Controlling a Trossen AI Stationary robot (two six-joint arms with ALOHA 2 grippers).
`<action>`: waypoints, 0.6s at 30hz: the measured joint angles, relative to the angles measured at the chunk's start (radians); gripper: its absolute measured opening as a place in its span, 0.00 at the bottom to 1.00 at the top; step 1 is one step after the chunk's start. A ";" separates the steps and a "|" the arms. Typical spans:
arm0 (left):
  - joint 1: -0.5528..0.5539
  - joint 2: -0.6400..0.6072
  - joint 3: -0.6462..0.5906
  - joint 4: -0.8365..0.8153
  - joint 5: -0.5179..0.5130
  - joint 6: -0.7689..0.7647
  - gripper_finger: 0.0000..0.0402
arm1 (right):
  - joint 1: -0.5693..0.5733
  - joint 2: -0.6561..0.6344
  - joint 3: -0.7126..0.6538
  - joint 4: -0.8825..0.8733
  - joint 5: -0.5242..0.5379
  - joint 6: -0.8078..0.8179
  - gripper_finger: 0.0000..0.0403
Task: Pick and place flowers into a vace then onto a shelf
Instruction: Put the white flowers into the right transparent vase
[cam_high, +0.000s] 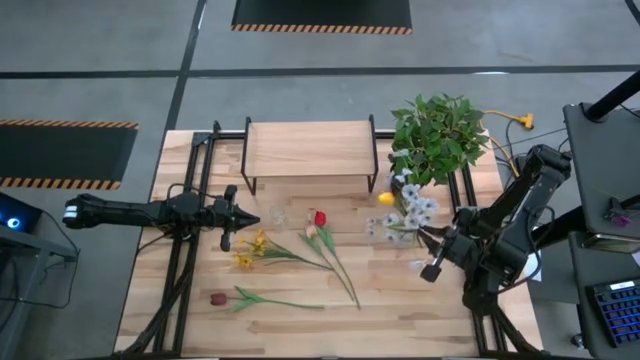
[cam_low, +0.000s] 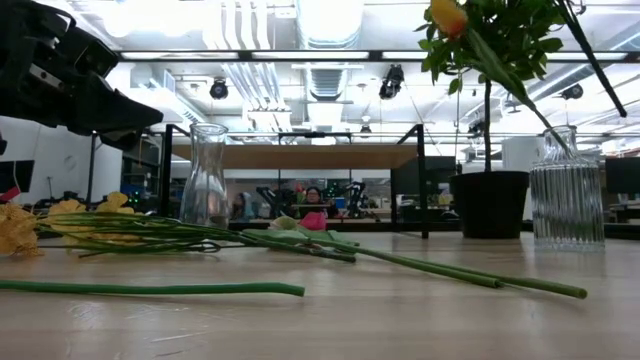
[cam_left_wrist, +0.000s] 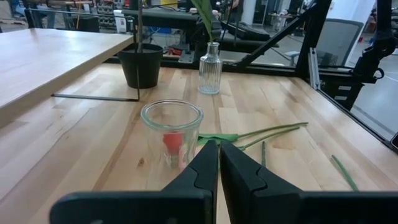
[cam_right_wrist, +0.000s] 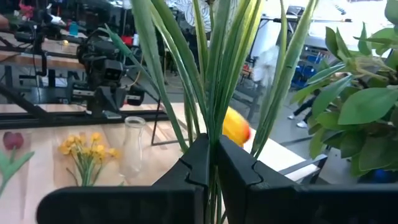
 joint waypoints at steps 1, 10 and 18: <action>0.000 0.000 0.000 0.000 0.000 0.000 0.00 | 0.000 -0.004 0.000 -0.001 0.000 -0.005 0.03; 0.000 0.000 0.000 0.000 0.000 0.000 0.00 | -0.025 -0.036 0.000 -0.004 0.000 -0.015 0.03; 0.000 0.000 0.000 0.000 0.000 0.000 0.00 | -0.094 -0.037 0.000 -0.007 -0.001 -0.054 0.03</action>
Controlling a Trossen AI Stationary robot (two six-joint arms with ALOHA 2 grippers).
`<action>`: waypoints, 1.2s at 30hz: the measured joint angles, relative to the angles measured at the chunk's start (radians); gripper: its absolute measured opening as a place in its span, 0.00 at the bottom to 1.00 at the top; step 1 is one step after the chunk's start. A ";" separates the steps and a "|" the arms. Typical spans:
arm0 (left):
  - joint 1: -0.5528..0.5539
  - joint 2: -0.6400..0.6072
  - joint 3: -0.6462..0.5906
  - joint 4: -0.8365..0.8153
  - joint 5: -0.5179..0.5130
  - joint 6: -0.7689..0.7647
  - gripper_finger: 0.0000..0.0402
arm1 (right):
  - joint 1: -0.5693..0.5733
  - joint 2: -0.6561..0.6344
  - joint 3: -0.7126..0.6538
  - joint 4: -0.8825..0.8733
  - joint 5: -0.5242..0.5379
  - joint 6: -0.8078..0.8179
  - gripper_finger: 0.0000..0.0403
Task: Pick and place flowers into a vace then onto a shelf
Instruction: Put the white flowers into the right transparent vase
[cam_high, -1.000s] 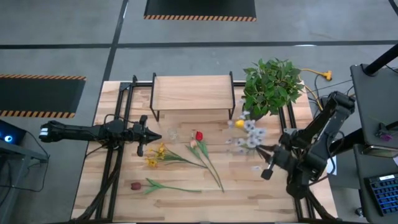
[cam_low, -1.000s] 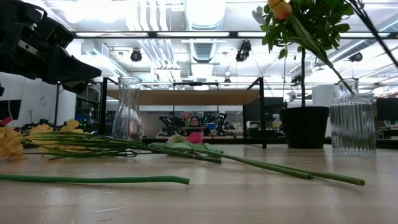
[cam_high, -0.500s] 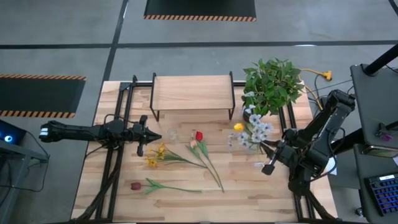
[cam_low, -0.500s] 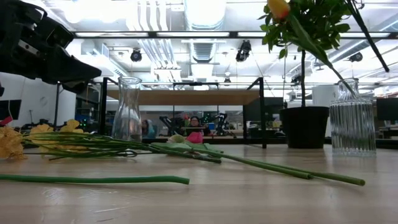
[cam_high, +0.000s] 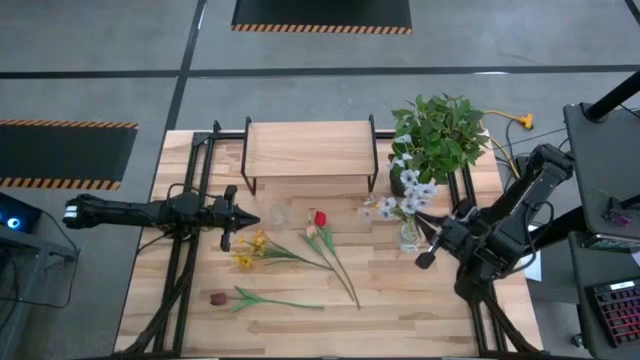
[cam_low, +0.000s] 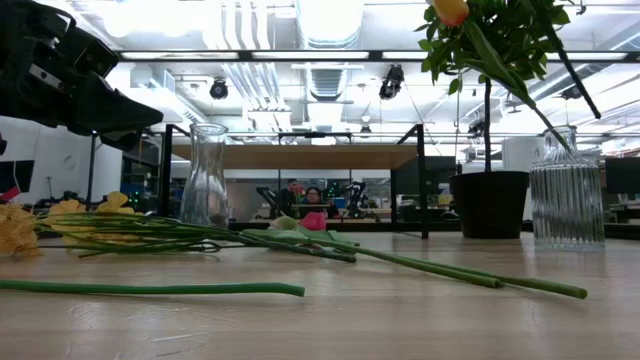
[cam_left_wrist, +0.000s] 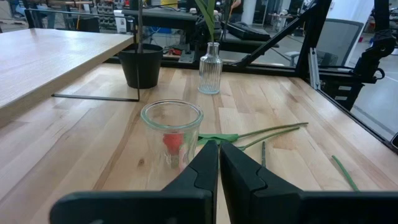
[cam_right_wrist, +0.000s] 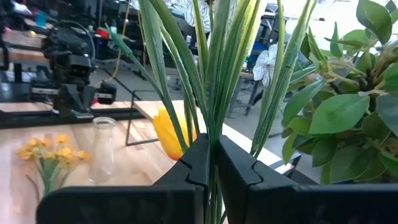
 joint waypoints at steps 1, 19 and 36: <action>0.000 0.000 0.000 0.000 0.000 0.000 0.00 | -0.005 0.000 0.000 0.000 0.000 -0.004 0.03; 0.000 0.000 0.000 0.000 0.000 0.000 0.00 | -0.093 0.001 0.000 0.011 -0.001 0.010 0.03; 0.000 0.000 0.000 0.000 0.000 0.000 0.00 | -0.173 0.008 -0.019 0.014 -0.001 0.078 0.03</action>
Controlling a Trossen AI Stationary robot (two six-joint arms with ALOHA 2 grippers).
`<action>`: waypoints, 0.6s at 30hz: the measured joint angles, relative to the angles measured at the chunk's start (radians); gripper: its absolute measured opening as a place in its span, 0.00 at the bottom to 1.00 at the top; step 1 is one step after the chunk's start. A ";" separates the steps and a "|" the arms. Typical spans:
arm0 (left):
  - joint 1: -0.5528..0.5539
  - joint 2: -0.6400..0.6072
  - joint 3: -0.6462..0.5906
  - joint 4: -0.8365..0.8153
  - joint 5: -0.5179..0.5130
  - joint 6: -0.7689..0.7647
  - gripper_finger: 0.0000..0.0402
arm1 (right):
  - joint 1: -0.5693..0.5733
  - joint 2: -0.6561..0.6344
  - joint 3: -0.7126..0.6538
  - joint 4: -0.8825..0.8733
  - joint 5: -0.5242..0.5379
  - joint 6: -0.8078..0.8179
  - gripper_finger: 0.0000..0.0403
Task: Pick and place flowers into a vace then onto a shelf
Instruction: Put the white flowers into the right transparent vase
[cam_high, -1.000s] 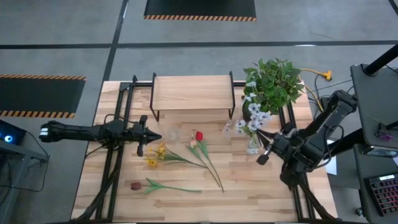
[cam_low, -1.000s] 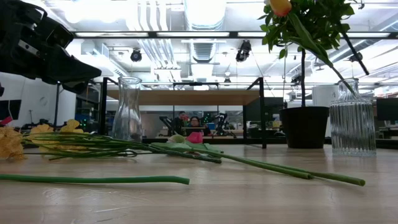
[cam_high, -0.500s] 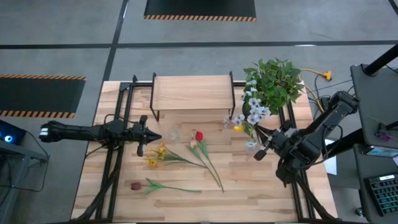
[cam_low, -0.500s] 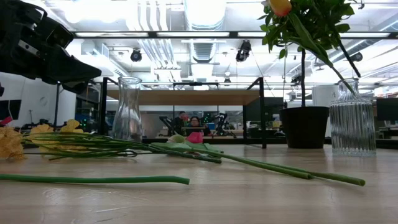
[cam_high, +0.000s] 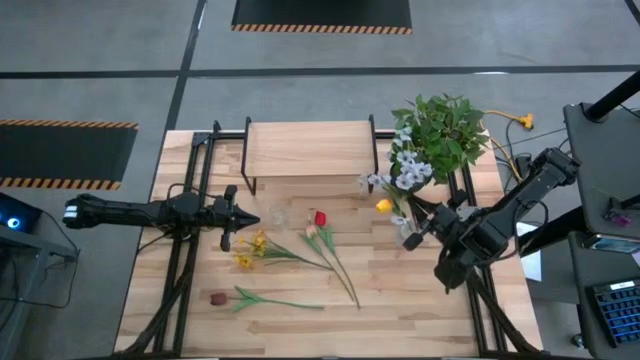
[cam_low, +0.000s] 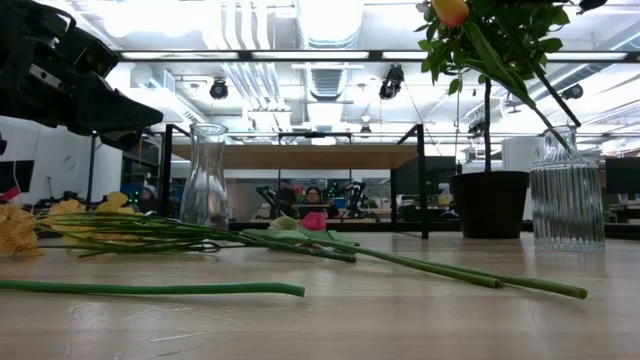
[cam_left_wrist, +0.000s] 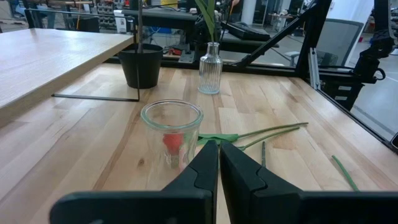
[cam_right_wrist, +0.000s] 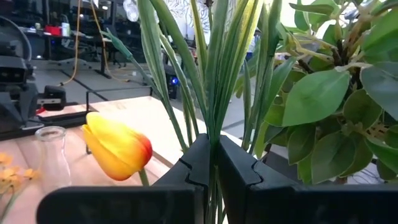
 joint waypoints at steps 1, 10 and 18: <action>0.000 0.000 0.000 0.000 0.000 0.000 0.00 | -0.002 0.000 0.000 0.001 0.000 0.000 0.03; 0.000 0.000 0.000 0.000 0.000 0.000 0.00 | -0.006 -0.001 0.003 0.002 0.000 0.015 0.03; 0.000 0.000 0.000 0.000 0.000 0.000 0.00 | -0.006 -0.007 0.035 0.001 0.001 -0.008 0.03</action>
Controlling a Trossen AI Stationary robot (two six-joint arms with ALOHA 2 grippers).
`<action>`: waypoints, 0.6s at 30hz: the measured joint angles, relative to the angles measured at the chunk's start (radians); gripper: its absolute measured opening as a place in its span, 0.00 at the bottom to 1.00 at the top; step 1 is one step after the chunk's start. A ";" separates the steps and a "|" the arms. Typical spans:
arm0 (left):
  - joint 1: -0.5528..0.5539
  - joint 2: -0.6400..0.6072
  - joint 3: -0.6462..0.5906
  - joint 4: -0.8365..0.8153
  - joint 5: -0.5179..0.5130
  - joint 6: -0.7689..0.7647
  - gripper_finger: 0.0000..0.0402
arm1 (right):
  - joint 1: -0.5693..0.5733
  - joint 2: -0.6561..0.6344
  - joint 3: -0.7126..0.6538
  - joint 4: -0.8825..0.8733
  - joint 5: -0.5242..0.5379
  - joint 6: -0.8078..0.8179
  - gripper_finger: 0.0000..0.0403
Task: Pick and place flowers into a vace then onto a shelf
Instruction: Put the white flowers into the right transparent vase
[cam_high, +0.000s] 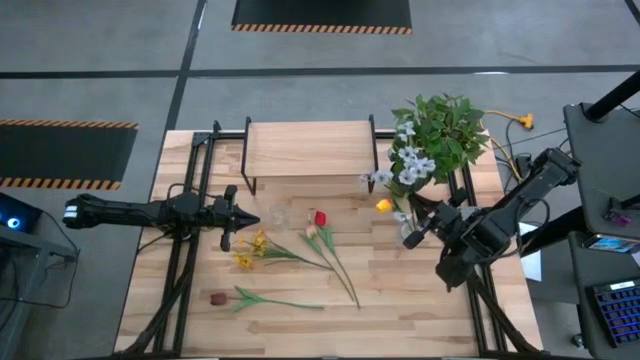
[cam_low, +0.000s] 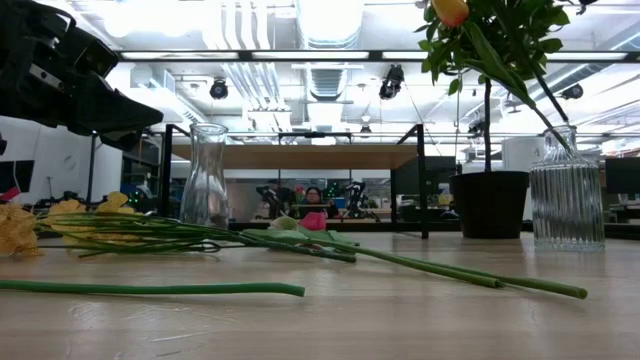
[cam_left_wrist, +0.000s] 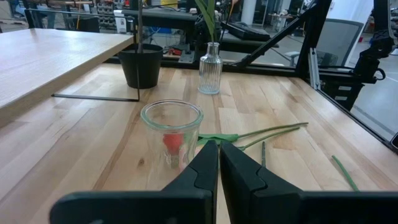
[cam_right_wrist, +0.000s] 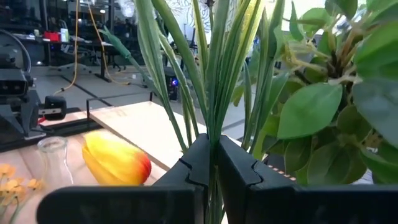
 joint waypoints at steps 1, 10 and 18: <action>0.000 0.000 0.000 0.000 0.000 0.000 0.00 | 0.000 0.000 0.004 0.000 0.000 -0.006 0.03; 0.000 0.000 0.000 0.000 0.000 0.000 0.00 | -0.002 0.002 -0.040 -0.001 0.000 0.039 0.03; 0.000 0.000 0.000 0.000 0.000 0.000 0.00 | -0.002 0.002 -0.098 -0.001 0.000 0.125 0.03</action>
